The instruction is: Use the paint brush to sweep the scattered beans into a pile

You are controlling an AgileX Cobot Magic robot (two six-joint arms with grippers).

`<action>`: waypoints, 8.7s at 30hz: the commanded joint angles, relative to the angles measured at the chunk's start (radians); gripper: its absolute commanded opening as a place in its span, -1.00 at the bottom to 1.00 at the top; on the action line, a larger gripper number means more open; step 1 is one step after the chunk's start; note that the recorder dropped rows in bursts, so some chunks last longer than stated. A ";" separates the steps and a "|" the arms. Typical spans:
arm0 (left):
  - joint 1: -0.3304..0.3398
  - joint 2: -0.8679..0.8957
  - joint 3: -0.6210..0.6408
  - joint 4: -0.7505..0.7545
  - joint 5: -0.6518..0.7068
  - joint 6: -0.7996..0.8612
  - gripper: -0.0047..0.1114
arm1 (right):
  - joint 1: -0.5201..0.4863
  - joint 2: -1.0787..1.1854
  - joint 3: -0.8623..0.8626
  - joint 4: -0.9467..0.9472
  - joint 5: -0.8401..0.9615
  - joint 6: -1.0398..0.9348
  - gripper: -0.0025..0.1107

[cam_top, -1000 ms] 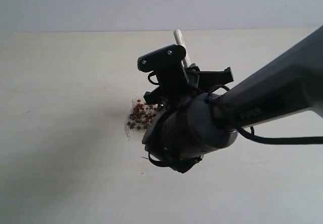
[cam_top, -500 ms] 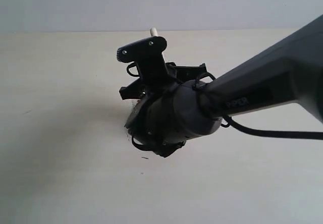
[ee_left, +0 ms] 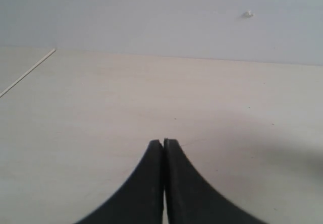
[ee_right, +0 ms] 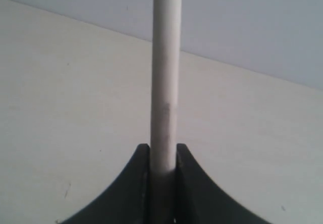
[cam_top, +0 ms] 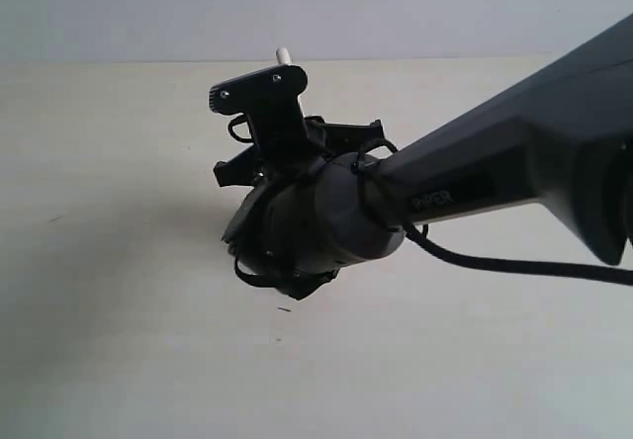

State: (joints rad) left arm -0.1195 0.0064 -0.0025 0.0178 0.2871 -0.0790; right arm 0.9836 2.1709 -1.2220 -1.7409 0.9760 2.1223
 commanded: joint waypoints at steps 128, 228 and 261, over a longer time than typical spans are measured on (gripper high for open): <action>-0.001 -0.006 0.003 0.004 -0.003 0.004 -0.92 | -0.629 0.218 -0.297 0.186 -2.197 -1.600 -0.96; -0.001 -0.006 0.003 0.004 -0.003 0.004 -0.92 | -0.512 -0.043 -0.276 0.197 -2.197 -1.123 -0.96; -0.001 -0.006 0.003 0.004 -0.003 0.004 -0.92 | -0.273 -0.215 0.425 1.374 -2.197 -1.652 -0.96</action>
State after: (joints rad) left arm -0.1195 0.0064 -0.0025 0.0186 0.2871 -0.0790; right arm 0.7084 1.9371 -0.8025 -0.3985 -1.1932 0.4886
